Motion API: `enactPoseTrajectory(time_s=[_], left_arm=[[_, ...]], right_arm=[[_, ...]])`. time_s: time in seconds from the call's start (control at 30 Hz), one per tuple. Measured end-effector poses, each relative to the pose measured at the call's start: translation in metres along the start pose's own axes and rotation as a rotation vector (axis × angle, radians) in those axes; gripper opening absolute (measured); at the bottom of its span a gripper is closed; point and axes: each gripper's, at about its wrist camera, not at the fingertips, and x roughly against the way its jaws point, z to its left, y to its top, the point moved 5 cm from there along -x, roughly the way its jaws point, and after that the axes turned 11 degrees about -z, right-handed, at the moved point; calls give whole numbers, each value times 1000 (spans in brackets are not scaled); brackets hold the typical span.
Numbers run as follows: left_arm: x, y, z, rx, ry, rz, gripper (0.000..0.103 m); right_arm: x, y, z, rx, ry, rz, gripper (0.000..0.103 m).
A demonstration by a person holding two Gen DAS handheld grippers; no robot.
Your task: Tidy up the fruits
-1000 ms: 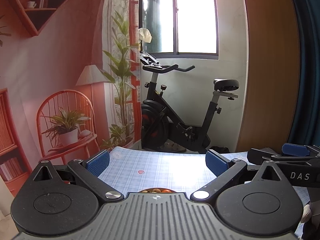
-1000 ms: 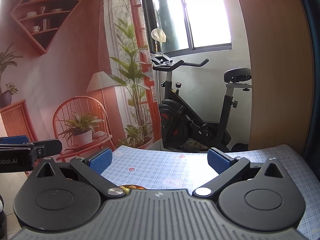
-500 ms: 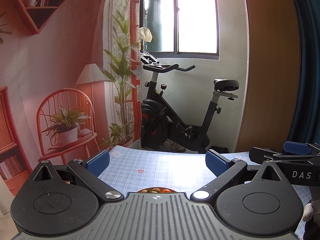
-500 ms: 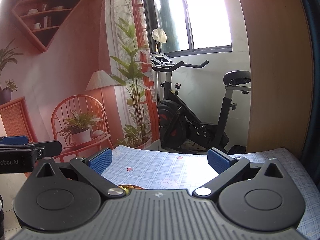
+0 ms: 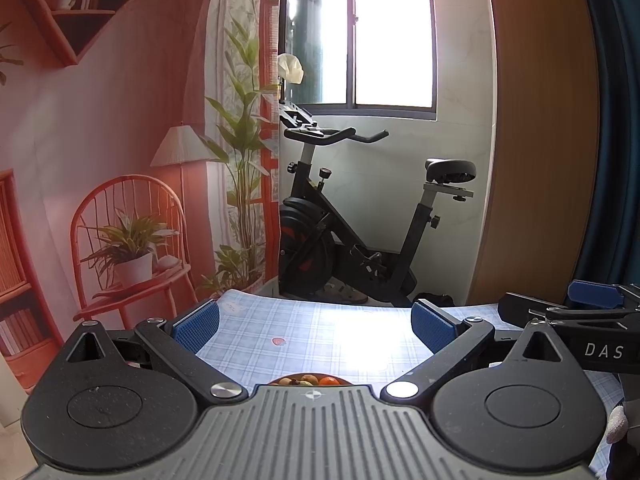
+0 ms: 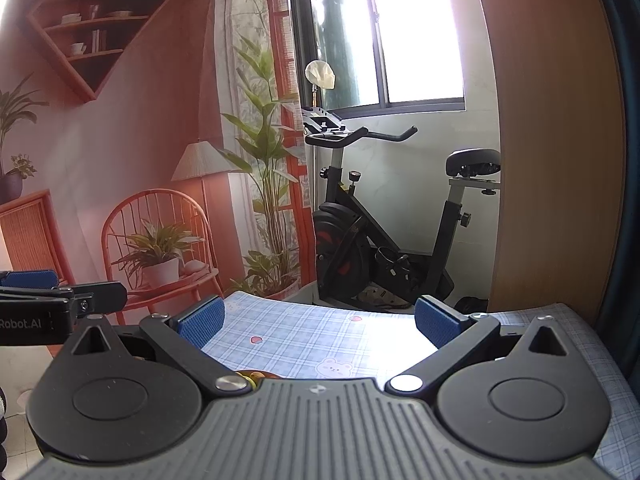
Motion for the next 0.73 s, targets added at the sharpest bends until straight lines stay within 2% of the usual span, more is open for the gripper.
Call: enactPoseTrajectory(time_s=[0.73], left_arm=[[-7, -3, 5, 17, -13, 15, 103]], right_arm=[[0, -1, 3, 1, -1, 3, 103]])
